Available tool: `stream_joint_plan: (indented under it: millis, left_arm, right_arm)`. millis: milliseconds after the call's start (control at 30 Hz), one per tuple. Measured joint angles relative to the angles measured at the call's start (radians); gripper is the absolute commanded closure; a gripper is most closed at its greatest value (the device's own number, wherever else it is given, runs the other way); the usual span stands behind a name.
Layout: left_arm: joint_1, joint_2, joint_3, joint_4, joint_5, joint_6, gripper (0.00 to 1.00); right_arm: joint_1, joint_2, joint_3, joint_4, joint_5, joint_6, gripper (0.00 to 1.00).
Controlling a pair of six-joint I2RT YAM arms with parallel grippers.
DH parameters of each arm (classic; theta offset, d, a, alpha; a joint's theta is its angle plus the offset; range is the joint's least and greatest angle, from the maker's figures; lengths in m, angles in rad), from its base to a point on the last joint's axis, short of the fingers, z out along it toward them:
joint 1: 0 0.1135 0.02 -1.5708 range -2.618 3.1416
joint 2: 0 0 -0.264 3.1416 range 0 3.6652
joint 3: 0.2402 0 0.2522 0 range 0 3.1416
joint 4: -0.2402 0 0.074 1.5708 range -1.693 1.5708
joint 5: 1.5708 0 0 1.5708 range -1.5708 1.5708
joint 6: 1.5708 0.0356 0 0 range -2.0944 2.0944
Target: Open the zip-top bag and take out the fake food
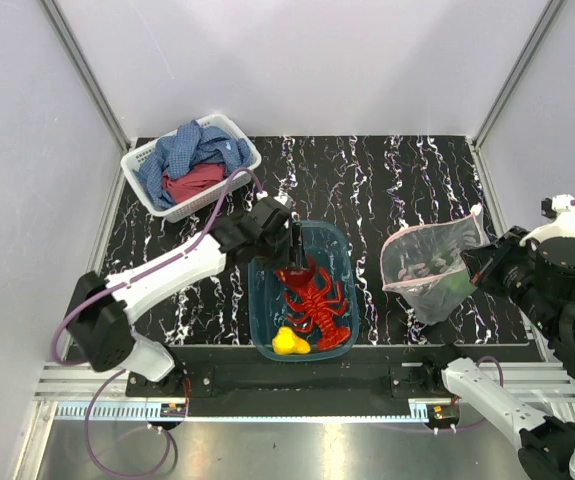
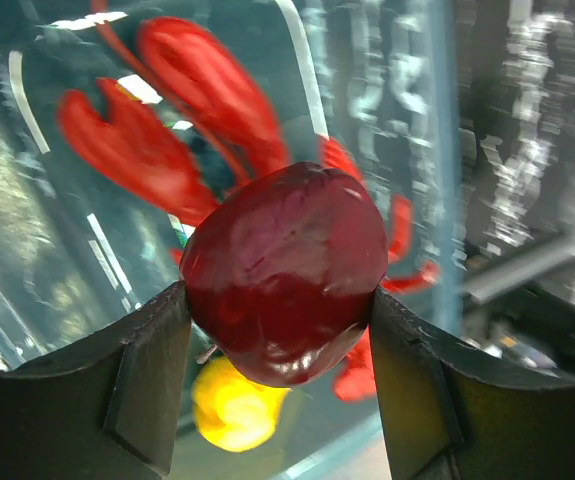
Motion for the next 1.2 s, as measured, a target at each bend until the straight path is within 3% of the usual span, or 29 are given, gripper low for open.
stream_joint_plan:
  millis: [100, 133, 200, 300, 333, 400, 500, 767, 867, 900, 933, 1200]
  left_arm:
    - [0.032, 0.055, 0.000, 0.008, -0.009, 0.027, 0.41]
    - [0.039, 0.063, 0.000, 0.010, -0.011, 0.036, 0.25]
    - [0.054, 0.066, 0.000, 0.009, -0.013, 0.052, 0.13]
    - [0.066, 0.064, 0.019, 0.008, -0.012, 0.076, 0.12]
    - [0.066, 0.059, 0.027, 0.006, -0.010, 0.081, 0.03]
    - [0.066, 0.032, 0.037, 0.005, -0.003, 0.092, 0.01]
    - [0.066, -0.051, 0.038, -0.010, 0.011, 0.097, 0.05]
    - [0.052, -0.231, 0.102, 0.035, 0.133, 0.057, 0.45]
    - [-0.013, -0.216, 0.157, 0.090, 0.182, 0.039, 0.54]
    - [-0.042, -0.200, 0.181, 0.101, 0.197, 0.037, 0.66]
    - [-0.072, -0.179, 0.205, 0.113, 0.207, 0.035, 0.69]
    - [-0.253, 0.009, 0.286, 0.163, 0.216, 0.010, 0.85]
  right_arm:
    - [0.000, 0.011, -0.026, 0.000, -0.006, -0.024, 1.00]
    - [0.000, 0.017, -0.042, 0.001, -0.010, -0.033, 1.00]
    - [0.000, 0.031, -0.080, 0.001, -0.032, -0.052, 1.00]
    - [0.000, 0.068, -0.151, -0.002, -0.078, -0.091, 1.00]
    - [0.000, 0.085, -0.176, -0.001, -0.097, -0.106, 1.00]
    - [0.000, 0.106, -0.208, 0.003, -0.124, -0.134, 1.00]
    - [0.000, 0.122, -0.249, 0.020, -0.164, -0.164, 1.00]
    - [0.000, 0.138, -0.323, 0.121, -0.326, -0.189, 1.00]
    - [0.000, 0.157, -0.328, 0.156, -0.378, -0.178, 1.00]
    - [0.000, 0.163, -0.328, 0.167, -0.391, -0.174, 1.00]
    - [0.000, 0.171, -0.330, 0.182, -0.406, -0.168, 1.00]
    - [0.000, 0.190, -0.330, 0.213, -0.468, -0.113, 1.00]
